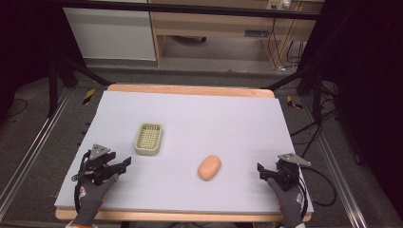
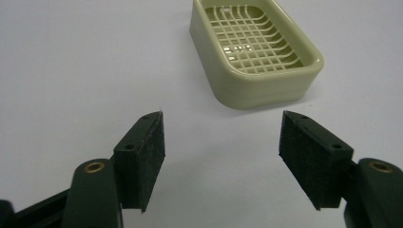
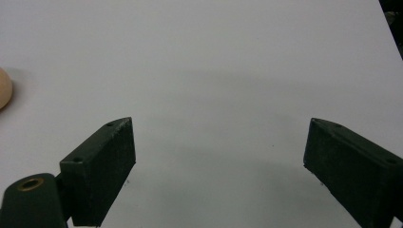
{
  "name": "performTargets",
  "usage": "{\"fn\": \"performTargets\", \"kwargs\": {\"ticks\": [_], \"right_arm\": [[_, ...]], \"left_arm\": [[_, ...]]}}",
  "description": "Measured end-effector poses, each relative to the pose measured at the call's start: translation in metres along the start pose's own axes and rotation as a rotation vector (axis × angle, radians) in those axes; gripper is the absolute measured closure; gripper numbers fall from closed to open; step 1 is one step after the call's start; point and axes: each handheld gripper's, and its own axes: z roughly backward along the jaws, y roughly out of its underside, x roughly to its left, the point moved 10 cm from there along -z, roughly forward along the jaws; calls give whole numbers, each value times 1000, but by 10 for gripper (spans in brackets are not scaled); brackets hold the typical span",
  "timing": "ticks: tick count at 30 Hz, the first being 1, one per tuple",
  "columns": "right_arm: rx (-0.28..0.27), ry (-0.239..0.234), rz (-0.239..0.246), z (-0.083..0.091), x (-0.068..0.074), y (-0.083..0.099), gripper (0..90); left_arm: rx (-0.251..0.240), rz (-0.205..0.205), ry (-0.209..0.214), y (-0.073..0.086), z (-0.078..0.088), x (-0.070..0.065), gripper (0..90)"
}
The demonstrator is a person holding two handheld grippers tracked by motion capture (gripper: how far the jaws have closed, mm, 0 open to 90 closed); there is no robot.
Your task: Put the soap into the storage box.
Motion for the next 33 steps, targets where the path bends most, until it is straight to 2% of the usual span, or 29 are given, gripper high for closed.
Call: {"fn": "performTargets", "kwargs": {"ticks": [4,9,11,18,33], "right_arm": [[-1,-1,4,0,2,0,102],[-5,-1,3,1,1,-1,97],[-1,-2,-1,1,1,-1,96],[-3,2,2,1,1,-1,94],[2,10,7,0,2,-1,89]], "left_arm": [[-12,7,13,-2,2,-7,343],[-14,-4,22,-3,3,-13,349],[-21,1,38,-4,4,-19,350],[-20,-28,63,-5,3,-34,349],[-10,-62,112,-4,1,-56,338]]}}
